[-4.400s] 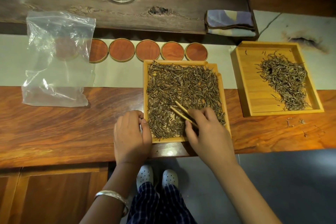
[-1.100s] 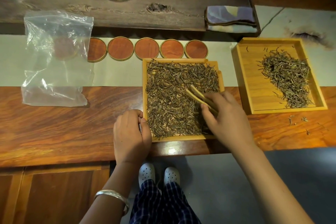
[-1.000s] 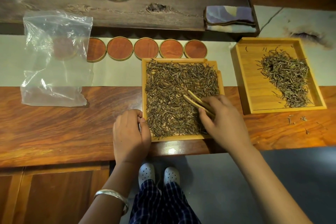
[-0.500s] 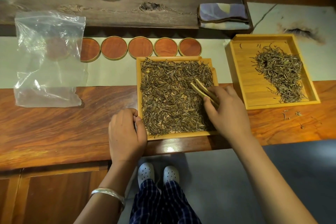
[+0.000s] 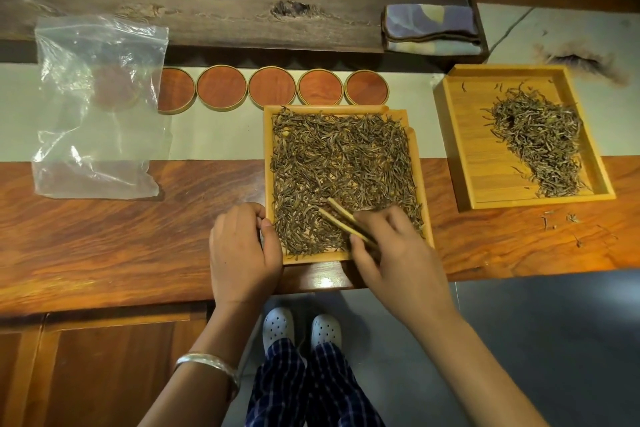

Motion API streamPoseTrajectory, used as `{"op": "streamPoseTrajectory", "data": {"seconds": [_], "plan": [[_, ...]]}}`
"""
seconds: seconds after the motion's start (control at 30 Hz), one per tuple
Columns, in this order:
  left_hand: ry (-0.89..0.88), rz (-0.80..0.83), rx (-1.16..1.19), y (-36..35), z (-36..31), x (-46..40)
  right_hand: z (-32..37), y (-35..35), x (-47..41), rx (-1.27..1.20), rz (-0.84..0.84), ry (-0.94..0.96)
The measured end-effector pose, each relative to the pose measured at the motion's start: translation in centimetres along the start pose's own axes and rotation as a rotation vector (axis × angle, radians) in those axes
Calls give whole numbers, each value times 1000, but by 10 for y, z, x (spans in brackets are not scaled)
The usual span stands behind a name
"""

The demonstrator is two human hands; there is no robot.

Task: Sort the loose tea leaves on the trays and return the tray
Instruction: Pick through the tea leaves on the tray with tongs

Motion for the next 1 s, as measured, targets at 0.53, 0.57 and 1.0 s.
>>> {"op": "streamPoseTrajectory", "data": {"seconds": [0.53,0.57,1.0], "plan": [[0,-5,-2,1,-1,1,10,-7,13,11,29,4],[2,-4,-4,1,-1,0,9,-6,14,6,18,5],[1,10,-31,1,-1,0,10,-9,21,-6,87,50]]}}
Point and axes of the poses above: each hand's wrist, its own x-axis away from the middle knuckle, its own y-axis out of the back of the hand, z = x × y, the point moved 2 cm from there along -x, towards the middle knuckle, and after that the axes turned 6 degrees about y, right-handed, at the moved point
